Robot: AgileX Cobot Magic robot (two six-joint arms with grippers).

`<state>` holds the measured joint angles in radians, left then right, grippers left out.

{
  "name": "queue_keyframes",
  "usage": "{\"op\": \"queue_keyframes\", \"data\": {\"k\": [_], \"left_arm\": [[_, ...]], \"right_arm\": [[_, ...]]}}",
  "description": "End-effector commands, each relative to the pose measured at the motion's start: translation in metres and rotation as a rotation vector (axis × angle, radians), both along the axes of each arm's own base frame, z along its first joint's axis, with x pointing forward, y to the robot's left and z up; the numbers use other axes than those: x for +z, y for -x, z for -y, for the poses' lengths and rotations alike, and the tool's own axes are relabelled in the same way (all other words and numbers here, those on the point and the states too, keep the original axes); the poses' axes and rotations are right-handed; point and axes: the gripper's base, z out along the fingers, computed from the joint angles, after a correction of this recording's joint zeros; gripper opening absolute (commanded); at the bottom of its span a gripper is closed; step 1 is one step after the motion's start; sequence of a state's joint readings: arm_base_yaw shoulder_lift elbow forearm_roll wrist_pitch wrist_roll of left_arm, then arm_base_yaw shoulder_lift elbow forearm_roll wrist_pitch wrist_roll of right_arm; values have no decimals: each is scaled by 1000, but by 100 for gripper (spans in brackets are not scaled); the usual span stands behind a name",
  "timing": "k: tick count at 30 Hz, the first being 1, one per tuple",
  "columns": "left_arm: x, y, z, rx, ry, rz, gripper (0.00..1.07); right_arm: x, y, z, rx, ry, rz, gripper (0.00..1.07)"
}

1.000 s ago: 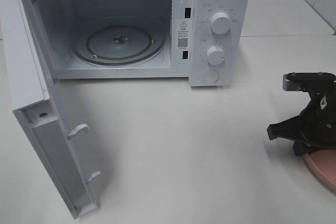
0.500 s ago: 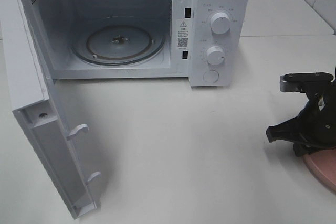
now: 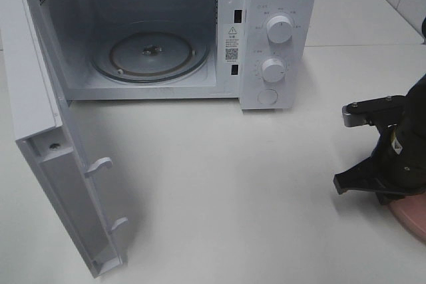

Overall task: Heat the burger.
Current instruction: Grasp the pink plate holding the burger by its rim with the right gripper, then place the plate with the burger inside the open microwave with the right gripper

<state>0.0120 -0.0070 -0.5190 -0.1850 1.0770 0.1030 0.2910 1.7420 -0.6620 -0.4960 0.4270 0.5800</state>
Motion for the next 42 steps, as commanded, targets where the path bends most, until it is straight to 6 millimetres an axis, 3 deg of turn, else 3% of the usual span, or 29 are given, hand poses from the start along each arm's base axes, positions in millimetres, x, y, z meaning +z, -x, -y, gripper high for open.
{"op": "queue_keyframes", "data": {"k": [1,18,33,42], "left_arm": [[0,2,0,-5,3,21,95],[0,2,0,-5,3,21,95],[0,2,0,-5,3,21,95],[0,2,0,-5,3,21,95]], "right_arm": [[-6,9,-3,-23,77,-38,0],[13,19,-18,54,207,-7,0],[33,24,-14,41,227,25,0],[48,35,-26,116,295,46,0]]}}
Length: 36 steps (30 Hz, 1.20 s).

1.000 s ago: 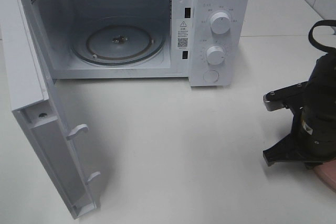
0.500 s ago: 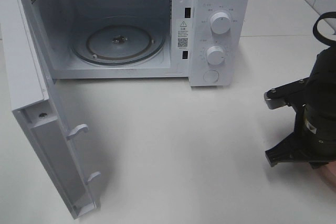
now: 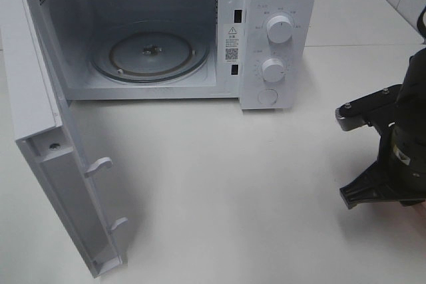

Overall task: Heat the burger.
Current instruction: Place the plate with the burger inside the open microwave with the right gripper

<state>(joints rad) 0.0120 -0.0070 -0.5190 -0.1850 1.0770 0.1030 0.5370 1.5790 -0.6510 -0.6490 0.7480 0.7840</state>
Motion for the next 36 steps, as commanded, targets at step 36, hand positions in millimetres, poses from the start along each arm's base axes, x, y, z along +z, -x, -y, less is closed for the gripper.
{"op": "queue_keyframes", "data": {"k": [36], "left_arm": [[0,2,0,-5,3,21,95]], "right_arm": [[16,66,-44,384,209,-3,0]]}}
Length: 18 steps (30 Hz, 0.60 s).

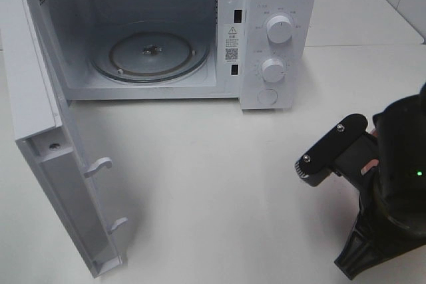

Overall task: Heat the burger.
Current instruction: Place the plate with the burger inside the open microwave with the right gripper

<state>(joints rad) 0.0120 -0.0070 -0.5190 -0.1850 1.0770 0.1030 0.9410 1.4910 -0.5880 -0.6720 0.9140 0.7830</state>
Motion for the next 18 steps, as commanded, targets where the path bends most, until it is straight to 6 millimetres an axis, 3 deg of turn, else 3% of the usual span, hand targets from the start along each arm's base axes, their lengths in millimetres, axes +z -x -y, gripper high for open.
{"op": "queue_keyframes", "data": {"k": [1,18], "left_arm": [[0,2,0,-5,3,21,95],[0,2,0,-5,3,21,95]], "right_arm": [[6,10,4,50,73,29,0],[15,29,-12,227,67,58,0]]}}
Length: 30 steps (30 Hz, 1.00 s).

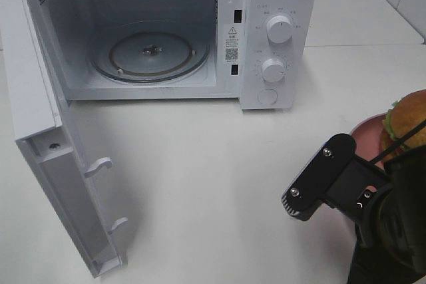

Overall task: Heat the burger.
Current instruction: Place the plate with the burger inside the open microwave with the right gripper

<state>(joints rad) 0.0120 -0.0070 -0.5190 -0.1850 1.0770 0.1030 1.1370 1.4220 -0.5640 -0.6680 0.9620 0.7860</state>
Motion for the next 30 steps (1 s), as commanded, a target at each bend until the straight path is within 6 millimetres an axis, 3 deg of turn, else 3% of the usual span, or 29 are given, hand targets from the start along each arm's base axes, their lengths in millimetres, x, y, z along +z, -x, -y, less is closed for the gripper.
{"op": "queue_keyframes", "data": {"k": [1,21,30], "left_arm": [[0,2,0,-5,3,21,95],[0,2,0,-5,3,21,95],[0,2,0,-5,3,21,95]], "right_arm": [[5,-3,3,71,70,41,0],[6,-13,-16,384,31,71,0],[5,-14,-30,646,32,57,0]]}}
